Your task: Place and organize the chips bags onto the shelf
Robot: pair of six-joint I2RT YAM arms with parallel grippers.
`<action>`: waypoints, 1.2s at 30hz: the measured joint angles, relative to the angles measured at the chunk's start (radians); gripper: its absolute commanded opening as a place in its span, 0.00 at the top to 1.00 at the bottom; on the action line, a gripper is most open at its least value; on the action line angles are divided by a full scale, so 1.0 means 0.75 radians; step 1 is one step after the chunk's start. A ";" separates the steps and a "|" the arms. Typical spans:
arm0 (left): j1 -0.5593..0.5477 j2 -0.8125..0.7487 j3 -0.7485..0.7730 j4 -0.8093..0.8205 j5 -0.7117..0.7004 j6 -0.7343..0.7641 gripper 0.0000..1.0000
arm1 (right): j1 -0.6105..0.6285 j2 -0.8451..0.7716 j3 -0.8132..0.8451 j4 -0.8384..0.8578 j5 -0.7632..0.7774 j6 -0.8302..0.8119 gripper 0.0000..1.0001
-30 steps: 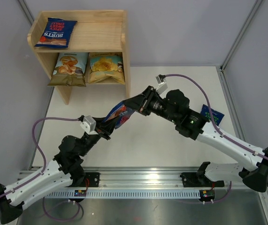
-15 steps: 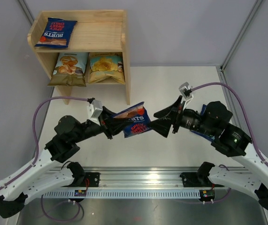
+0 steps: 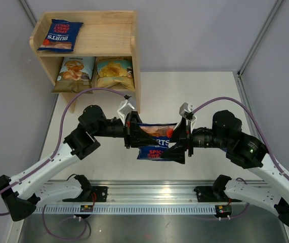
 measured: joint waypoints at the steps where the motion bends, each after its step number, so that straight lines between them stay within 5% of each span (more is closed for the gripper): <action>1: 0.002 0.007 0.000 0.003 0.022 -0.012 0.83 | 0.001 0.007 0.001 -0.018 0.011 -0.010 0.20; 12: 0.018 0.004 0.050 0.012 0.109 -0.017 0.87 | 0.000 -0.184 0.001 -0.113 0.309 -0.024 0.14; 22: 0.018 0.060 0.088 0.136 0.216 -0.159 0.87 | -0.001 -0.053 -0.060 0.117 -0.024 0.127 0.12; 31: 0.030 0.130 0.207 0.015 0.166 -0.146 0.87 | -0.001 -0.050 -0.107 0.288 -0.179 0.220 0.11; 36: 0.047 0.156 0.210 -0.012 0.152 -0.144 0.86 | -0.001 -0.115 -0.138 0.284 -0.118 0.233 0.44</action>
